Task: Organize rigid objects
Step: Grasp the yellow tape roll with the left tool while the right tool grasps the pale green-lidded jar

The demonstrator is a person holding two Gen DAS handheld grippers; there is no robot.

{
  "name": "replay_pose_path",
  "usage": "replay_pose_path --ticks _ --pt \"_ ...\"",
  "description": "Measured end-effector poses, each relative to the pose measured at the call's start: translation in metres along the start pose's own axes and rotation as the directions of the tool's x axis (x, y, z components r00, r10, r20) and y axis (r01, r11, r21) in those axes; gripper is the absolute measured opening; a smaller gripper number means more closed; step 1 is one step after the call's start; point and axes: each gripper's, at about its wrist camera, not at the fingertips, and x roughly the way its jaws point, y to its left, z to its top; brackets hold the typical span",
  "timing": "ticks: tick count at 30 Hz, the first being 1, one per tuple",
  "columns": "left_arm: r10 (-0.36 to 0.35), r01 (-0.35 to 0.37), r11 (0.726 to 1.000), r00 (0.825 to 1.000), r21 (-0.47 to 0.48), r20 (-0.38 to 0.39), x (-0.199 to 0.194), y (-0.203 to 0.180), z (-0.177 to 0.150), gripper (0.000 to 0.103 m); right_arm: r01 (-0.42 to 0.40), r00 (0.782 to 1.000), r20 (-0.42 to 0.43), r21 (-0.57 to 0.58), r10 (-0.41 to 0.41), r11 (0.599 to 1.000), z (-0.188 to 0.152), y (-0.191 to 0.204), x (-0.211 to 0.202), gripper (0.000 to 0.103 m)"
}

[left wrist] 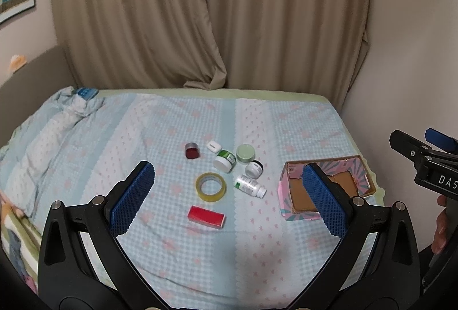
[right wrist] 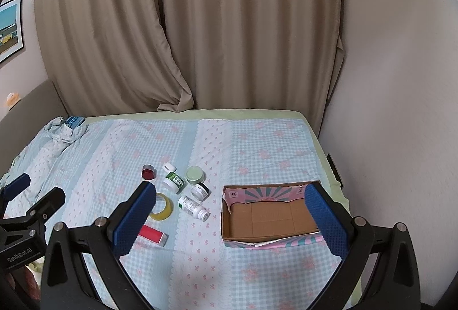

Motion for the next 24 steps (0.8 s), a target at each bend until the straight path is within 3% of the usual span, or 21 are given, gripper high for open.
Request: replay_pose_path --ticks 6,12,24 --pt "0.029 -0.03 0.999 0.999 -0.033 -0.041 0.016 -0.001 -0.017 0.102 -0.036 0.999 -0.033 -0.024 0.035 0.999 0.0 -0.007 0.017 0.103" --pt "0.061 -0.069 0.996 0.988 -0.049 -0.143 0.065 -0.001 -0.041 0.102 -0.089 0.992 -0.091 -0.064 0.083 0.994 0.001 -0.01 0.059 0.103" --pt "0.09 -0.113 0.991 0.956 -0.069 -0.278 0.217 0.027 -0.083 0.102 -0.19 0.964 -0.215 -0.14 0.157 0.972 0.001 0.003 0.2 0.103"
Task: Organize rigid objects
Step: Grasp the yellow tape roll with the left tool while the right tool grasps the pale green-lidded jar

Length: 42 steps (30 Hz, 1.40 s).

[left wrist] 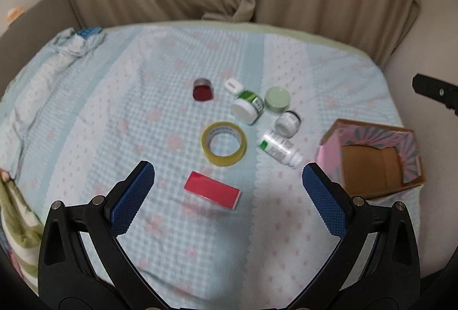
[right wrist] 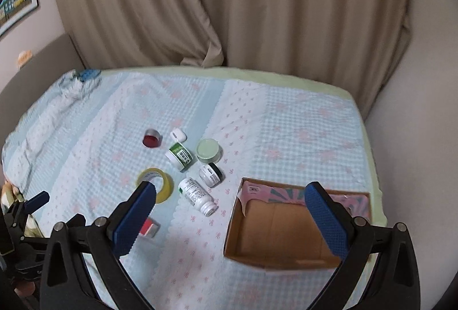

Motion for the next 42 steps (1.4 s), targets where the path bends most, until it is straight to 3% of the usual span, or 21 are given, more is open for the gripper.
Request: replay_pose_path --ticks 8,10,15,20,24,27,32,34,35,40,42 --pt "0.013 -0.01 0.999 0.996 0.038 -0.086 0.117 0.008 -0.004 0.102 -0.035 0.997 -0.067 -0.109 0.028 0.993 0.017 0.012 0.116 0.103" --pt "0.041 -0.035 0.998 0.992 0.047 -0.119 0.145 0.008 -0.005 0.102 -0.046 0.995 -0.099 -0.136 0.033 0.99 0.019 0.015 0.147 0.103" --pt "0.025 -0.015 0.999 0.975 0.047 -0.221 0.21 0.01 -0.012 0.102 -0.094 0.984 -0.166 -0.183 0.063 0.979 0.024 0.023 0.211 0.103" --pt "0.038 -0.005 0.994 0.956 0.112 -0.291 0.258 -0.001 -0.015 0.102 -0.133 0.952 -0.303 -0.262 0.05 0.956 0.027 0.032 0.281 0.103" --pt "0.047 -0.015 0.995 0.943 0.099 -0.33 0.285 0.001 -0.008 0.102 -0.164 0.918 -0.396 -0.302 0.033 0.939 0.029 0.037 0.325 0.103" --pt "0.021 0.008 0.997 0.932 0.076 -0.363 0.306 0.001 0.001 0.102 -0.179 0.892 -0.451 -0.336 0.009 0.925 0.03 0.04 0.358 0.103" --pt "0.026 0.021 0.993 0.922 0.115 -0.386 0.327 -0.005 0.01 0.102 -0.222 0.852 -0.524 -0.372 -0.006 0.901 0.032 0.047 0.401 0.103" --pt "0.028 0.024 0.992 0.92 0.126 -0.392 0.334 -0.007 0.014 0.102 -0.237 0.844 -0.536 -0.391 -0.01 0.889 0.033 0.051 0.412 0.103" --pt "0.028 0.026 0.991 0.918 0.13 -0.396 0.337 -0.008 0.015 0.102 -0.246 0.84 -0.542 -0.396 -0.01 0.885 0.034 0.054 0.416 0.102" --pt "0.002 0.047 0.993 0.913 0.111 -0.408 0.344 -0.002 0.02 0.097 -0.295 0.805 -0.593 -0.406 -0.003 0.865 0.035 0.062 0.436 0.073" --pt "-0.012 0.058 0.993 0.915 0.103 -0.404 0.344 0.001 0.023 0.097 -0.318 0.792 -0.61 -0.4 0.009 0.86 0.033 0.066 0.44 0.068"
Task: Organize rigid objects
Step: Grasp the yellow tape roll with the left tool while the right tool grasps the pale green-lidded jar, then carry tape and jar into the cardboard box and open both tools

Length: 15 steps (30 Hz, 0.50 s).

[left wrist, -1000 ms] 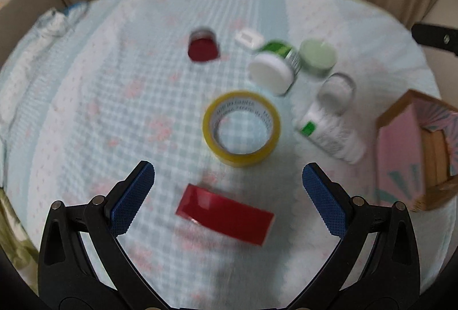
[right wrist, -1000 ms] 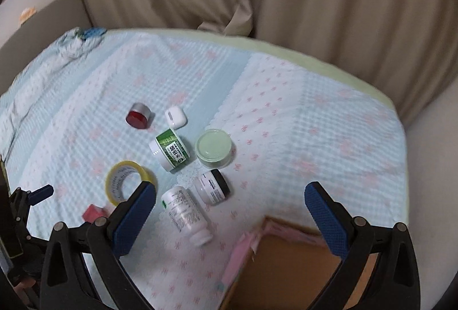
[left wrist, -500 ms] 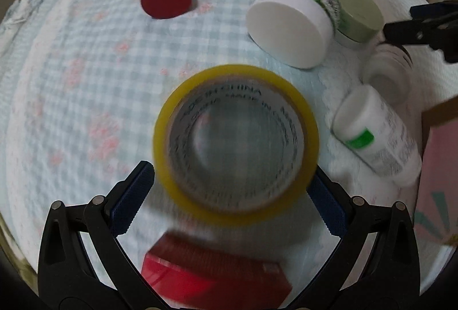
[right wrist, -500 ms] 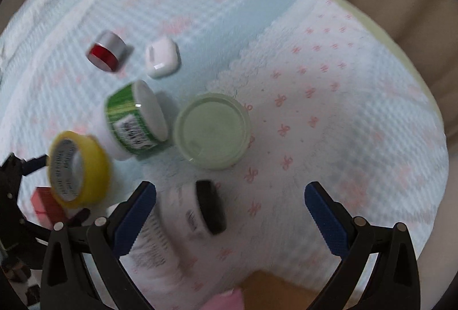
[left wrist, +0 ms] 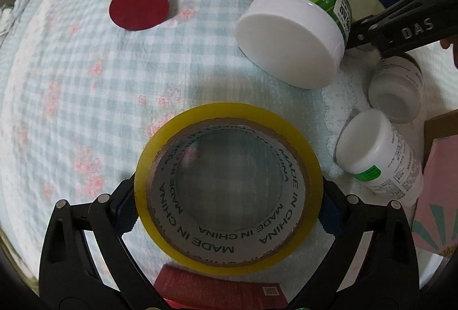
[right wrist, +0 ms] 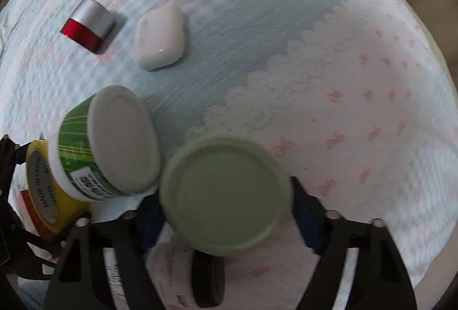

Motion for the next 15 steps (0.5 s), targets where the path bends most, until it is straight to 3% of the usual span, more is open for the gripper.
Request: replay_pose_path --ticks 8,15 --pt "-0.014 0.015 0.999 1.0 -0.031 0.014 -0.018 0.015 -0.013 0.097 0.027 0.999 0.017 0.021 -0.028 0.999 -0.003 0.004 0.004 0.067" --pt "0.002 0.001 0.998 0.999 -0.069 0.046 -0.048 0.032 -0.018 0.097 0.017 0.996 0.082 0.105 -0.025 0.994 -0.015 0.002 -0.025 0.067"
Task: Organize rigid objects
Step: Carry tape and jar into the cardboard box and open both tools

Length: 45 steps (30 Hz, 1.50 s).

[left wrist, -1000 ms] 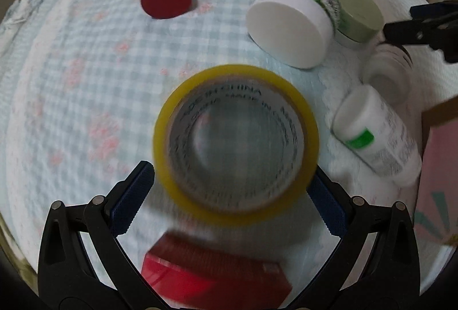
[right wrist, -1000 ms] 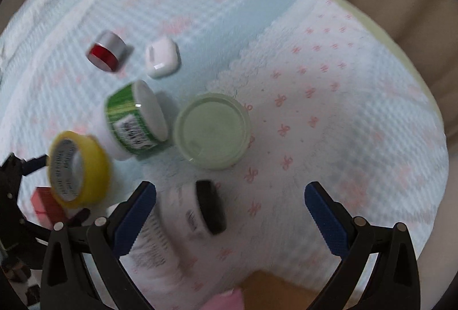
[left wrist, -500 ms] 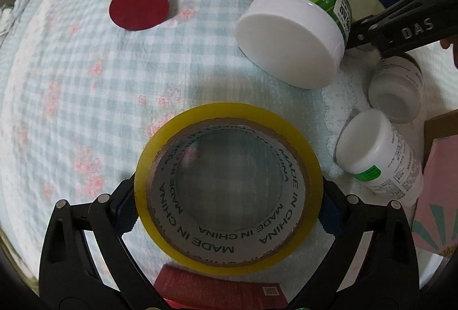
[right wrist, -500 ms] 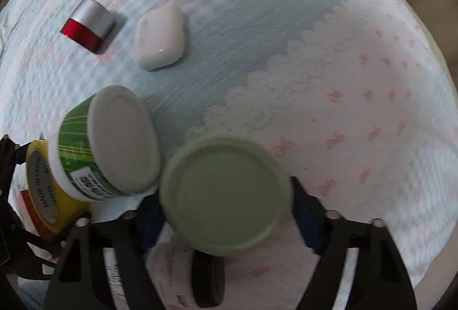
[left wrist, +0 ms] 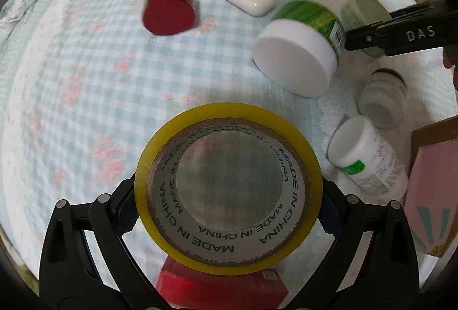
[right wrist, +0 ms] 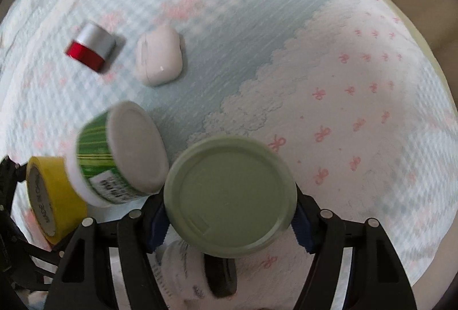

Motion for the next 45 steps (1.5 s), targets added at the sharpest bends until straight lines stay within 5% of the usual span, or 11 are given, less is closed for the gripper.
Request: replay_pose_path --ticks 6,15,24,34,45 --pt "0.014 -0.012 0.999 0.998 -0.032 0.06 -0.059 0.006 -0.004 0.097 0.004 0.997 0.075 0.022 -0.006 1.0 -0.014 0.002 -0.056 0.066" --pt "0.0 0.0 1.0 0.989 -0.001 0.149 -0.18 -0.048 -0.013 0.097 -0.052 0.985 0.171 0.094 0.036 0.994 -0.076 0.01 -0.178 0.066" --pt "-0.151 0.129 0.983 0.973 0.131 0.174 -0.253 -0.14 -0.017 0.097 -0.024 0.981 0.193 0.188 -0.013 0.982 -0.178 -0.019 -0.266 0.066" --pt "-0.266 0.228 0.912 0.961 0.342 0.069 -0.235 -0.265 -0.019 0.097 0.042 0.988 0.125 0.365 -0.094 0.93 -0.282 -0.077 -0.274 0.066" --pt "-0.185 0.219 0.86 0.976 0.462 -0.117 -0.134 -0.367 -0.029 0.097 0.093 0.994 0.007 0.443 -0.107 0.892 -0.353 -0.129 -0.202 0.066"
